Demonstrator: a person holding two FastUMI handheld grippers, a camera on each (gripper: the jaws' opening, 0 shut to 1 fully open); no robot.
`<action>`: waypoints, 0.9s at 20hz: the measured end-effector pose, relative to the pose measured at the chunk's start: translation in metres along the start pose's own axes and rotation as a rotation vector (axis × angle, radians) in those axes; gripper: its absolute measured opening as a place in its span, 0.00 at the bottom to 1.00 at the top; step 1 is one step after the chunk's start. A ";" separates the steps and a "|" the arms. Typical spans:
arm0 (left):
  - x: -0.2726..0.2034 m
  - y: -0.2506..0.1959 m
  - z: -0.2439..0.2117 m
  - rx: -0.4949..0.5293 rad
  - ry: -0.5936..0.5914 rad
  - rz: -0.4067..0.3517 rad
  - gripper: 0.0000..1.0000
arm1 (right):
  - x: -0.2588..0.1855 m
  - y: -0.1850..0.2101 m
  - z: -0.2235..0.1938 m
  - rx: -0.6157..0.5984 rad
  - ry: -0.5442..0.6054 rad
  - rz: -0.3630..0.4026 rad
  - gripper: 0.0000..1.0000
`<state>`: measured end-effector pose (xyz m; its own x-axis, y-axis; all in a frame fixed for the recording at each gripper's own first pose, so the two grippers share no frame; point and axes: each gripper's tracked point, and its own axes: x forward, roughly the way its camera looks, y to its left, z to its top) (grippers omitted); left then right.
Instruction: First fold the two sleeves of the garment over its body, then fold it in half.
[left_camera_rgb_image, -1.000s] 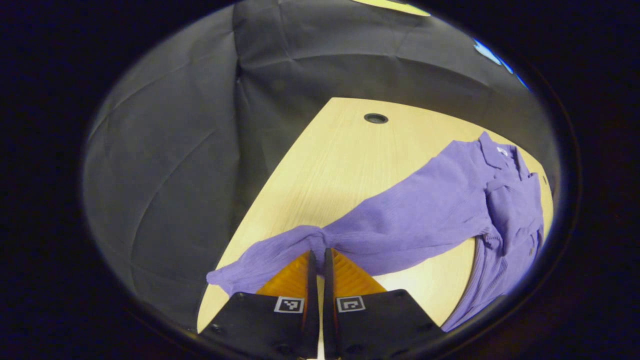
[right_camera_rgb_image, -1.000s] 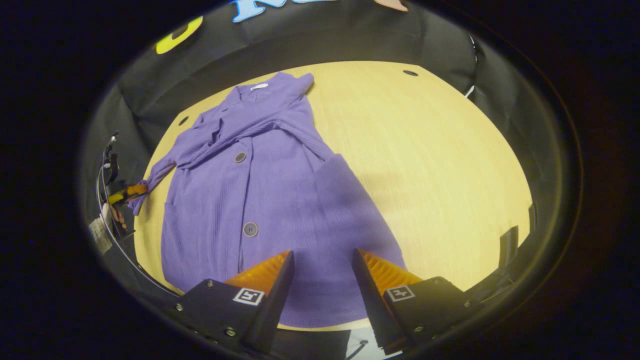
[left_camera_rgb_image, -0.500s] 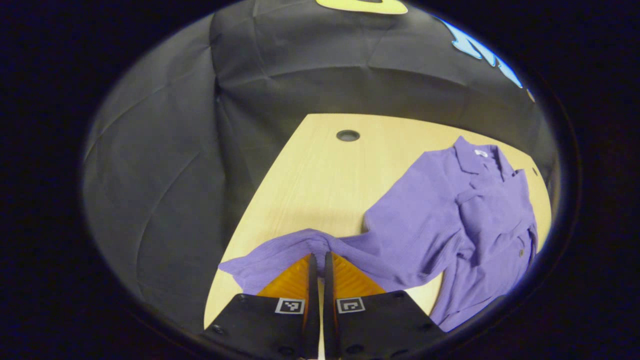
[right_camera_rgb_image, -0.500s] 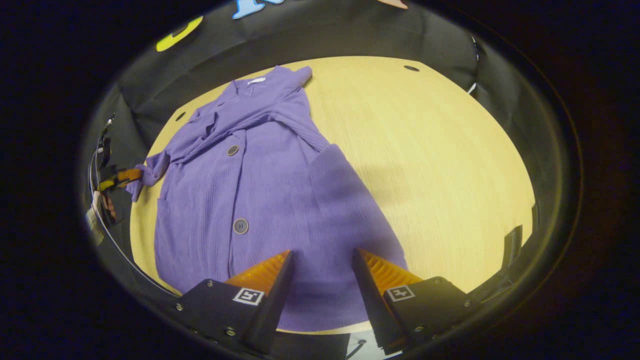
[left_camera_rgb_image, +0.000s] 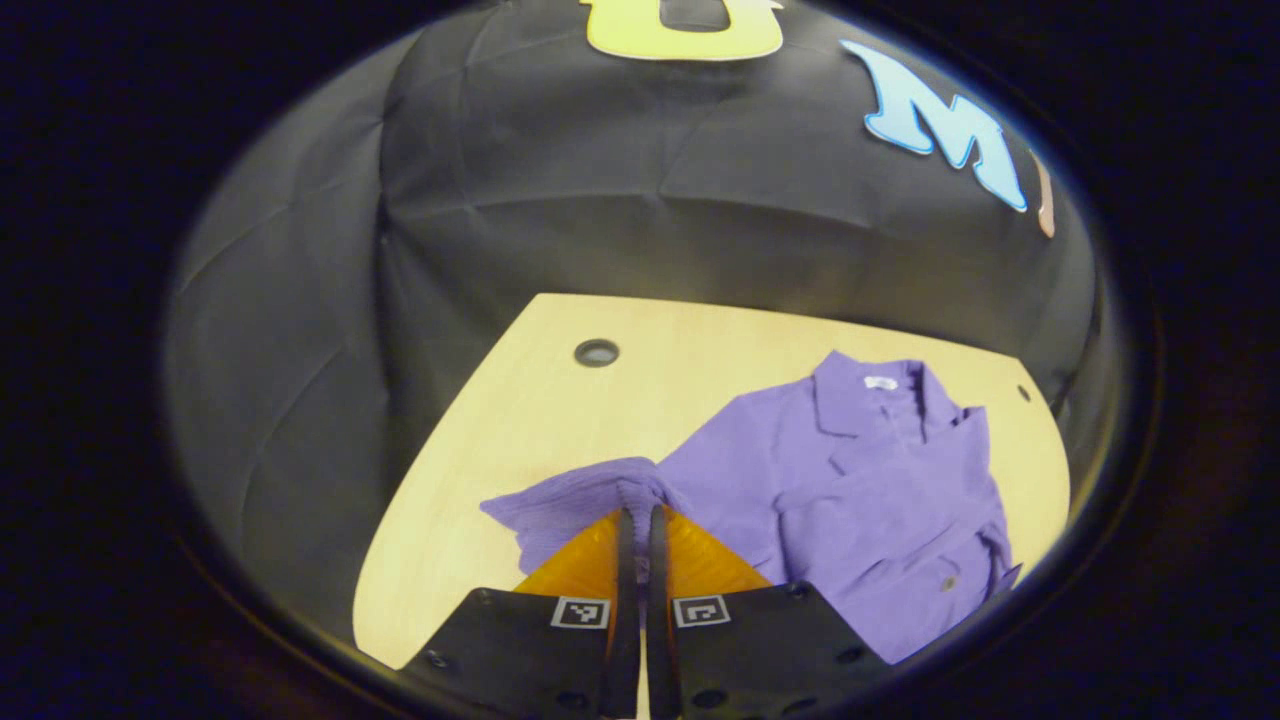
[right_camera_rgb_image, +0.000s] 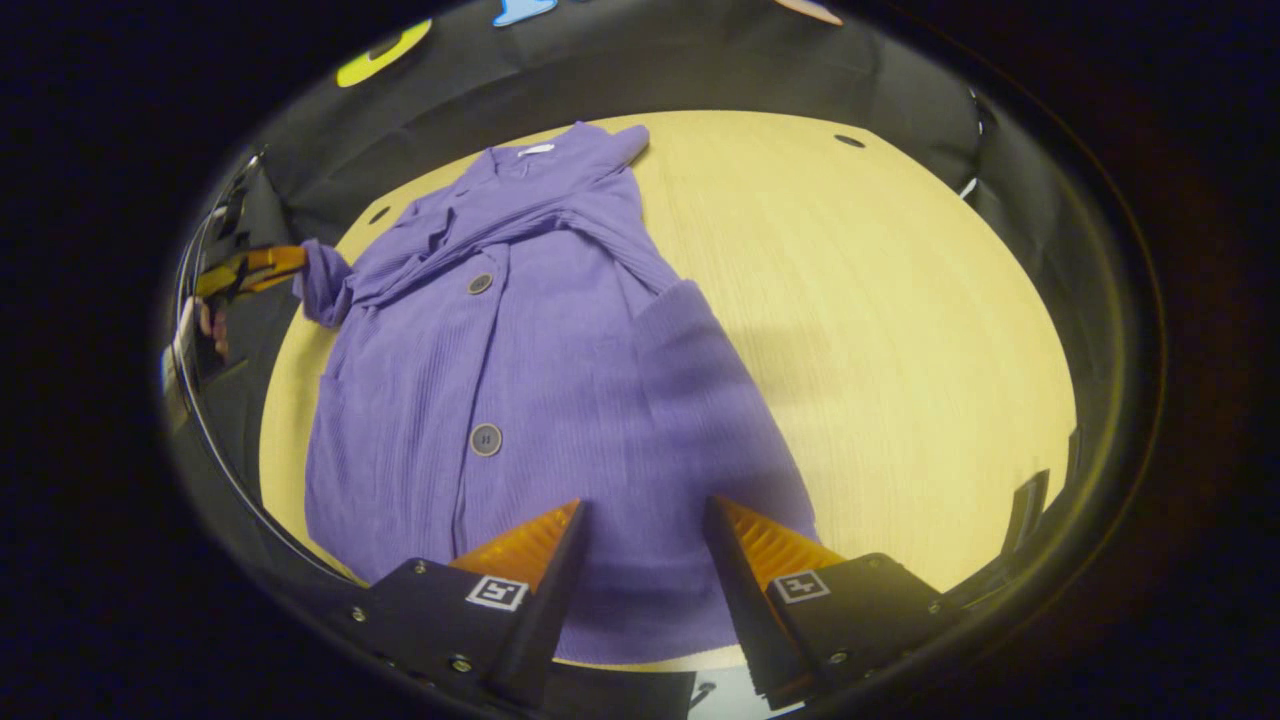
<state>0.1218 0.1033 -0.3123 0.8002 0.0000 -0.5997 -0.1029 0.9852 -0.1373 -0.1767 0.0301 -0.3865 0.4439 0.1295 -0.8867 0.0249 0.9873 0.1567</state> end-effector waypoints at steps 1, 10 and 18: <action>0.001 -0.014 0.007 -0.003 -0.011 -0.017 0.09 | 0.000 0.000 -0.001 -0.006 0.001 0.002 0.74; -0.003 -0.150 0.044 0.014 -0.061 -0.198 0.09 | 0.004 0.000 -0.001 -0.071 0.003 0.037 0.76; -0.006 -0.285 0.017 0.154 -0.005 -0.373 0.09 | 0.003 -0.002 -0.003 -0.106 0.009 0.012 0.76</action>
<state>0.1560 -0.1749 -0.2561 0.7687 -0.3623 -0.5270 0.2846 0.9318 -0.2254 -0.1782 0.0291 -0.3911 0.4356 0.1416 -0.8889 -0.0749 0.9898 0.1209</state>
